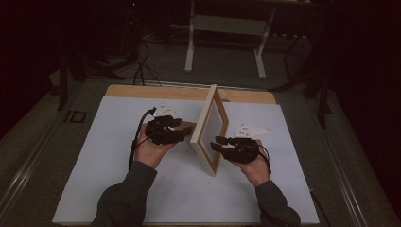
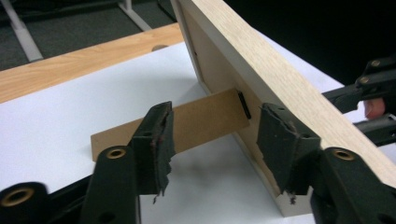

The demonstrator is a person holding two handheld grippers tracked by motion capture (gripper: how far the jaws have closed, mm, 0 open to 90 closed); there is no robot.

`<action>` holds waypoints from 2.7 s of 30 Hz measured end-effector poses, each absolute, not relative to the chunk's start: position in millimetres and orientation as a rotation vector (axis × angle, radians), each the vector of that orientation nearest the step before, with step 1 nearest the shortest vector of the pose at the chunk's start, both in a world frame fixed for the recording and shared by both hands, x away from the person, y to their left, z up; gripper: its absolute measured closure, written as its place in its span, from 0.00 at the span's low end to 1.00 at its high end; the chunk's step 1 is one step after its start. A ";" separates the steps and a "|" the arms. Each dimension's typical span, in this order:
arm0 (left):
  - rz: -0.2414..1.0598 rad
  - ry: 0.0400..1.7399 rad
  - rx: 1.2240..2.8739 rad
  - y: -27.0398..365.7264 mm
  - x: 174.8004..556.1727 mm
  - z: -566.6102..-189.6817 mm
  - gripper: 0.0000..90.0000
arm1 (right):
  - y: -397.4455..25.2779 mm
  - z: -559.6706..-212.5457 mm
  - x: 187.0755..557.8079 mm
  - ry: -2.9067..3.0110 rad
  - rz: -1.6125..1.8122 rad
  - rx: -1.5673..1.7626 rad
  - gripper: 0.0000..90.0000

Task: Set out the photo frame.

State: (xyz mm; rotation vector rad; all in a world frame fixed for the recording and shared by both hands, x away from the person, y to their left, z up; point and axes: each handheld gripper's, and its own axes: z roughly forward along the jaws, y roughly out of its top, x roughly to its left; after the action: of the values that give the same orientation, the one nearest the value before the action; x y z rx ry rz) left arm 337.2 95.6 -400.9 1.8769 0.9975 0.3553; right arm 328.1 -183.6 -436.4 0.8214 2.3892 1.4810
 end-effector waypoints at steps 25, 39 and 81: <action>0.292 0.927 1.837 73.1 313.5 -391.8 0.39 | -189.9 -444.5 327.6 2.389 1.474 0.876 0.64; 0.305 0.937 1.896 51.5 313.1 -406.4 0.43 | -197.6 -445.9 327.6 2.373 1.481 0.898 0.64; 0.348 1.038 1.859 64.3 314.0 -417.4 0.70 | -203.0 -447.7 328.2 2.363 1.477 0.909 0.64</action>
State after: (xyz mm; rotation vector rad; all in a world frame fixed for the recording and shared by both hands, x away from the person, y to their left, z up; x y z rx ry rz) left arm 314.0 64.3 -417.4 1.8587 1.0384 0.3479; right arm 328.2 -203.0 -447.7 0.9091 2.3633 1.4772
